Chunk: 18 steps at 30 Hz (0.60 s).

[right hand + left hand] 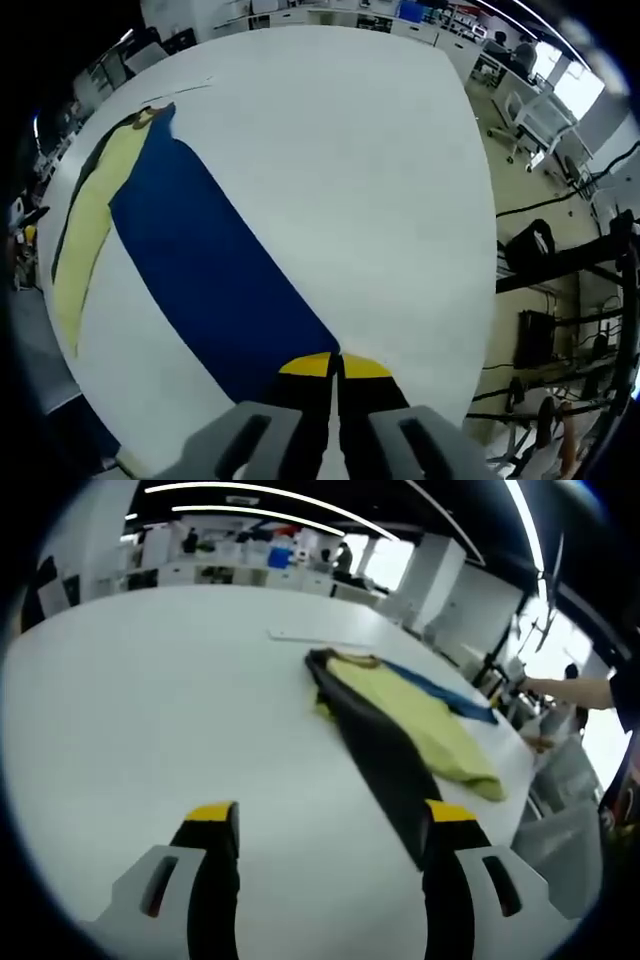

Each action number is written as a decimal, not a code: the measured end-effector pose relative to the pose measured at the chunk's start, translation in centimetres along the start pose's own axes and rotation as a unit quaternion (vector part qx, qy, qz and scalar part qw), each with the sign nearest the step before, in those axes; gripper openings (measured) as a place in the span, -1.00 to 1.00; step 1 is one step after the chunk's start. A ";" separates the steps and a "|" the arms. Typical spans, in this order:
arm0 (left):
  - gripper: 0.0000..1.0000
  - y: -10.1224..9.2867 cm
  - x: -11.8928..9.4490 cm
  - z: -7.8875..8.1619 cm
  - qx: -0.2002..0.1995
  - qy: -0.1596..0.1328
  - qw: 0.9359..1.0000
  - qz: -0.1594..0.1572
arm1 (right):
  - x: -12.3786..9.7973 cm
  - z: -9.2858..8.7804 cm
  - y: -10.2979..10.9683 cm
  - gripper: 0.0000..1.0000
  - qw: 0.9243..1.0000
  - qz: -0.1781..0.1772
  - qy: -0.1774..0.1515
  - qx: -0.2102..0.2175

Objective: Fold the garment on the visible template until the final outline fits inside the template.

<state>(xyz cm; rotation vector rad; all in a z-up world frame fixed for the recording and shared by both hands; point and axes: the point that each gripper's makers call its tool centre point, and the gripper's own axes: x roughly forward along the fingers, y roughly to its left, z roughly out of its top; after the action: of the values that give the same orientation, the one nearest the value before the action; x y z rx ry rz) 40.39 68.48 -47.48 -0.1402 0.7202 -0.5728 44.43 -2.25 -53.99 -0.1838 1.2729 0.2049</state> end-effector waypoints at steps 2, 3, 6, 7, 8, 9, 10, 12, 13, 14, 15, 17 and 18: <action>0.41 0.0 0.1 -0.2 0.000 0.001 1.000 -0.001 | 0.1 -0.5 0.5 -1.00 1.000 0.010 0.010 0.016; 0.41 -0.1 0.1 -0.2 0.000 0.001 1.000 -0.001 | 0.1 -0.5 0.6 -1.00 1.000 0.011 0.010 0.016; 0.40 -0.2 0.2 -0.3 -0.003 0.001 1.000 -0.003 | -0.3 -0.9 1.2 -1.00 1.000 0.012 0.009 0.009; 0.40 -0.2 0.3 -0.4 -0.004 0.001 1.000 -0.003 | -0.5 -1.1 1.5 -1.00 1.000 0.012 0.008 0.016; 0.40 -0.2 0.3 -0.5 -0.004 0.001 1.000 -0.003 | -0.5 -1.3 1.7 -1.00 0.999 0.016 0.010 0.027; 0.40 -0.3 0.4 -0.5 -0.005 0.000 1.000 -0.004 | -0.2 -1.1 1.6 -1.00 1.000 0.017 0.009 0.025; 0.40 -0.2 0.4 -0.6 -0.007 0.001 1.000 -0.004 | -0.4 -1.0 1.7 -1.00 1.000 0.015 0.004 0.020; 0.40 -0.4 0.5 -0.5 -0.007 -0.001 1.000 -0.005 | -0.6 -1.1 1.9 -1.00 1.000 0.018 0.006 0.013; 0.40 -0.5 0.5 -0.4 -0.007 -0.002 1.000 -0.006 | -0.5 -1.3 1.7 -1.00 1.000 0.018 0.008 0.013; 0.40 -0.6 0.6 -0.4 -0.007 -0.003 1.000 -0.008 | -0.6 -1.6 1.8 -1.00 0.999 0.020 0.016 0.020; 0.40 -0.7 0.7 -0.4 -0.006 -0.003 1.000 -0.009 | -1.0 -1.7 2.6 -1.00 0.999 0.025 0.016 0.023; 0.40 -1.0 0.8 -0.4 -0.006 -0.005 1.000 -0.011 | -1.6 -1.0 3.1 -1.00 1.000 0.020 -0.003 -0.019; 0.40 -1.0 0.9 -0.4 -0.008 -0.005 1.000 -0.012 | -1.9 -1.0 3.2 -1.00 1.000 0.016 -0.002 -0.020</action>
<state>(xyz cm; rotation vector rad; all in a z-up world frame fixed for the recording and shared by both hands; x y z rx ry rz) 40.23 67.20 -47.95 -0.1657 0.7146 -0.5890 42.14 0.51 -52.54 -0.1976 1.2683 0.2596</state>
